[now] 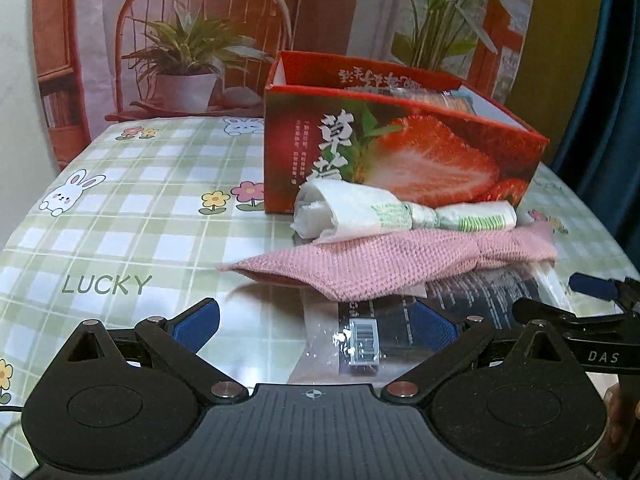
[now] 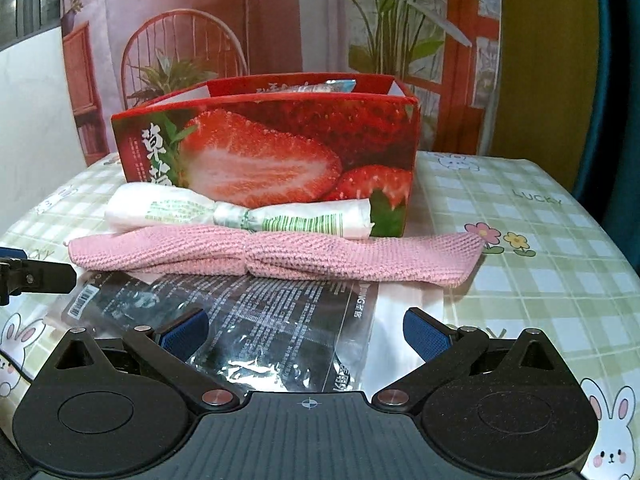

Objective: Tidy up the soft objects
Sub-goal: 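Move both tools down to the white tissue-wrapped item beside the box, then close the left gripper on the tissue item while the right gripper closes on it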

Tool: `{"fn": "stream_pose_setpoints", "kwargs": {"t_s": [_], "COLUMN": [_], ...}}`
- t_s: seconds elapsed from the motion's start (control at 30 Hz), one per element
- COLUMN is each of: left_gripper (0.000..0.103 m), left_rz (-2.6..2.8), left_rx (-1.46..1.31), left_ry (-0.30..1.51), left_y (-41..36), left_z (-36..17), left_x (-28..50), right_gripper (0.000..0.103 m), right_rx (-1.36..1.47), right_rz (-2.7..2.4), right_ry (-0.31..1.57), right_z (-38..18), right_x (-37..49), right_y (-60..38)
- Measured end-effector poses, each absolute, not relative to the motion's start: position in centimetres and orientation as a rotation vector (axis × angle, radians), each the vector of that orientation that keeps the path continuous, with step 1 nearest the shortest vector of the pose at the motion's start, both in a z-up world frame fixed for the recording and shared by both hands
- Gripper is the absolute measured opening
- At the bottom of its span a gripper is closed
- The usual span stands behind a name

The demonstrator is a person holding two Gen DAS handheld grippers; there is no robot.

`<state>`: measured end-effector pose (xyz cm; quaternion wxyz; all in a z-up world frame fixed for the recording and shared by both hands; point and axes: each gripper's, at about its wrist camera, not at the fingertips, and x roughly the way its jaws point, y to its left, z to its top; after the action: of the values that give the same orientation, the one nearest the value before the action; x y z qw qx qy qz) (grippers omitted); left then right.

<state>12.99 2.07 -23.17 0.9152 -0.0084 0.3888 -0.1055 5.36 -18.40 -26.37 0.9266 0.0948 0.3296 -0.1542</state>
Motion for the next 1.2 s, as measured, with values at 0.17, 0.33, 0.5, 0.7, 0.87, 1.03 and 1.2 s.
{"fn": "stream_pose_setpoints", "kwargs": {"t_s": [0.17,0.33,0.5,0.7,0.87,1.03,1.2], "left_gripper": [0.103,0.103,0.092,0.069,0.066,0.066,0.056], "left_rz": [-0.231,-0.269,-0.293,-0.288,-0.308,-0.317,-0.321], "left_rx": [-0.061,-0.046,-0.043,-0.114,-0.179,-0.185,-0.204], "left_ry": [0.794,0.763,0.75,0.795,0.858,0.88,0.88], "left_y": [2.0,0.4,-0.6,-0.5,-0.4,-0.5,0.1], "left_z": [-22.4,-21.4,-20.7,-21.5,-23.1,-24.2,-24.8], "left_x": [14.3,15.6,18.2,21.4,22.6,23.2,23.3], "right_gripper": [0.103,0.103,0.102,0.089,0.076,0.072,0.07], "right_rx": [0.231,0.259,0.301,0.3,0.308,0.31,0.324], "right_rz": [-0.307,-0.31,-0.311,-0.277,-0.256,-0.242,-0.236], "right_ry": [0.642,0.614,0.599,0.569,0.577,0.606,0.642], "right_z": [-25.7,-25.1,-24.7,-23.9,-24.3,-25.4,-26.7], "right_x": [5.3,5.6,6.6,8.6,10.9,12.8,13.5], "right_y": [-19.4,-20.9,-22.7,-24.2,-25.5,-25.8,-25.8]}}
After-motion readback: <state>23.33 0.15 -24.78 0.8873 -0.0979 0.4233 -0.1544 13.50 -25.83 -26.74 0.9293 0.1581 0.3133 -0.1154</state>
